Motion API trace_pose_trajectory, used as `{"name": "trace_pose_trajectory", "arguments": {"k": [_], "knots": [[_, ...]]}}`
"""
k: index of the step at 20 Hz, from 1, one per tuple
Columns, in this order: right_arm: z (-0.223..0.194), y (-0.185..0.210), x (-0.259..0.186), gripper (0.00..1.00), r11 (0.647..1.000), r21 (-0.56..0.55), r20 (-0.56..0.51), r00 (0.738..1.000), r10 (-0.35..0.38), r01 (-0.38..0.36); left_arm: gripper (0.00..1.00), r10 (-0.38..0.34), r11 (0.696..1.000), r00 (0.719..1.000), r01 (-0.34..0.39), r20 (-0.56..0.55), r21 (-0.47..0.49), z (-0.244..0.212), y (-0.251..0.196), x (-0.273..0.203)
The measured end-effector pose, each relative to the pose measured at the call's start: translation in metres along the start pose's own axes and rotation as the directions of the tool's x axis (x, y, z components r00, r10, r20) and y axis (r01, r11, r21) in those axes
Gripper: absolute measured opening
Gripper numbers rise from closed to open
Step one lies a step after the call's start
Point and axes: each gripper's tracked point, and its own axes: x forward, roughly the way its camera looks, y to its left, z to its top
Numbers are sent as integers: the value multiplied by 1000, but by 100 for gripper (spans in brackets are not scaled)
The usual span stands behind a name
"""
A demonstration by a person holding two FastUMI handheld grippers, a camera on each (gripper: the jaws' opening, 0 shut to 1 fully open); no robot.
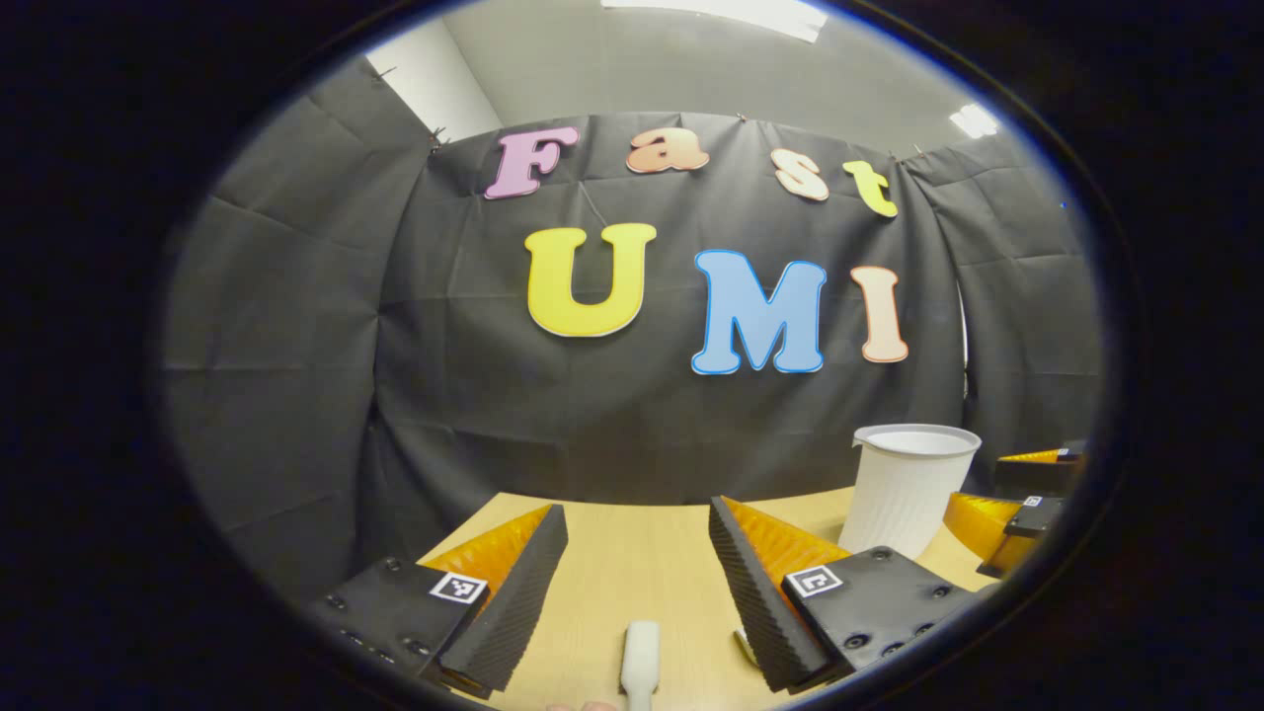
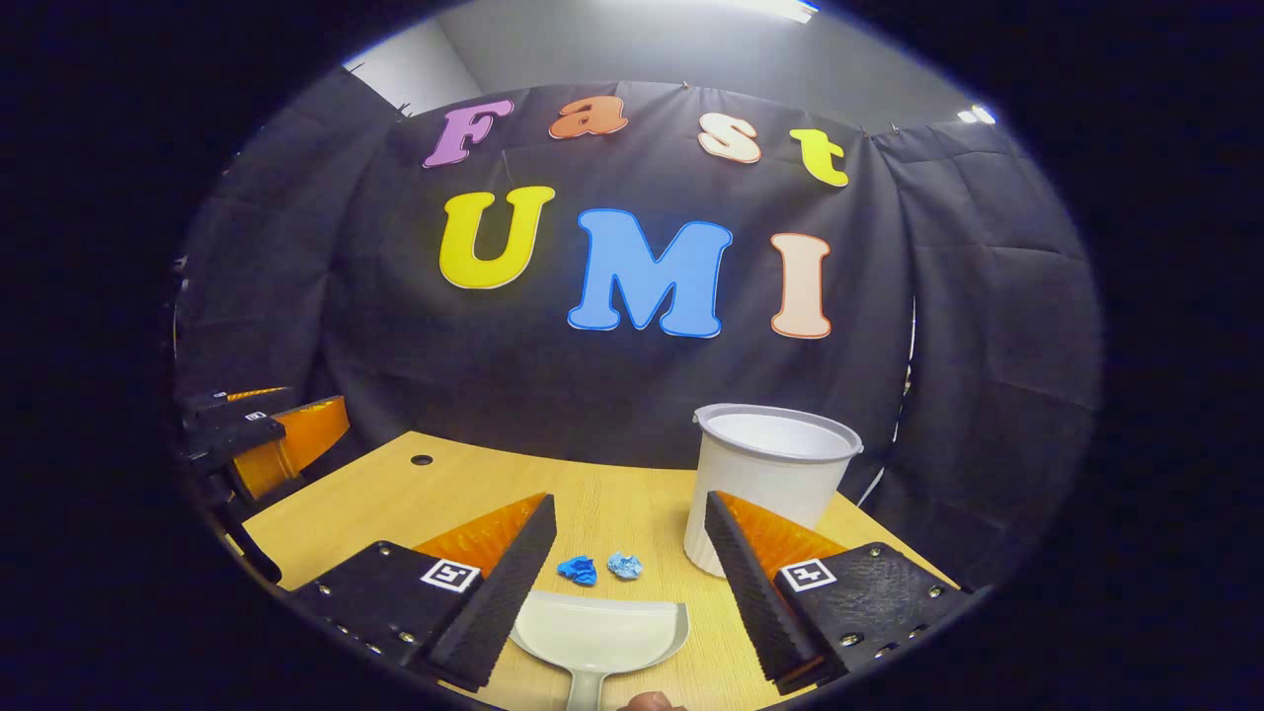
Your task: Pick up the small broom and dustpan from the desktop, sweep the trash into the dustpan with the broom, and then empty the trash into the garbage bin.
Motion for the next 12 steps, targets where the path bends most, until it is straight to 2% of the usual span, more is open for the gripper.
{"name": "trace_pose_trajectory", "arguments": {"k": [5,8,9,11,12], "knots": [[-10,7,0,95,999,-32,-20,1000,3,-4,94,-29,999,998,31,-53,33,-16,-4,4],[-21,14,0,95,1000,-23,-66,998,13,-15,94,-57,998,990,58,-131,1,-37,-10,10],[-29,16,1,95,1000,-15,-99,995,21,-22,97,-70,998,983,69,-169,-12,-47,-12,9],[-48,20,-1,95,999,3,-172,984,38,-38,97,-87,996,965,81,-246,-38,-73,-15,9],[-57,19,-3,95,999,11,-208,977,42,-40,92,-97,995,953,86,-286,-52,-85,-16,8]]}}
